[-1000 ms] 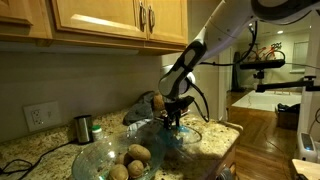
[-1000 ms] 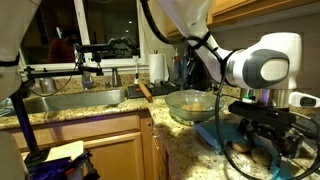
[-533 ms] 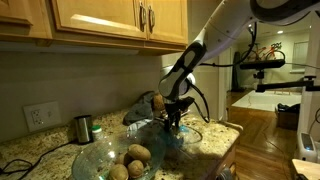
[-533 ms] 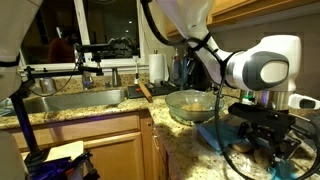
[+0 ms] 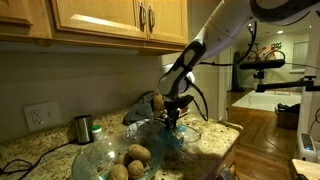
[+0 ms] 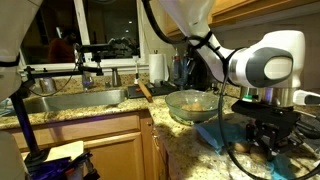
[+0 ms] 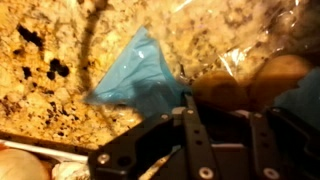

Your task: Pick a potato from the bag and place it in the glass basin

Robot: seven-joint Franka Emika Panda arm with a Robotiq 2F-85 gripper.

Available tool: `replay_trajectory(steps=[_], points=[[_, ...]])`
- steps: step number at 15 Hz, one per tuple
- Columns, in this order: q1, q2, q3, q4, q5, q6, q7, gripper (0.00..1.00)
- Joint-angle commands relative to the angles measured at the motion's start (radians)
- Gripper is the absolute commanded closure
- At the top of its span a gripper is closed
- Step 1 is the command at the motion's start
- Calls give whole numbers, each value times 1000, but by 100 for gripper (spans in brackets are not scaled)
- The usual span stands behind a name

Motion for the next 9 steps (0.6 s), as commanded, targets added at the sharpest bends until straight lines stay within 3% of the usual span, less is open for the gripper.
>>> replay_trajectory(steps=[1, 2, 9], points=[[-5, -2, 1, 19, -13, -16, 1, 82], [-5, 1, 1, 23, -13, -16, 2, 68], [3, 1, 3, 28, -26, -18, 5, 24]])
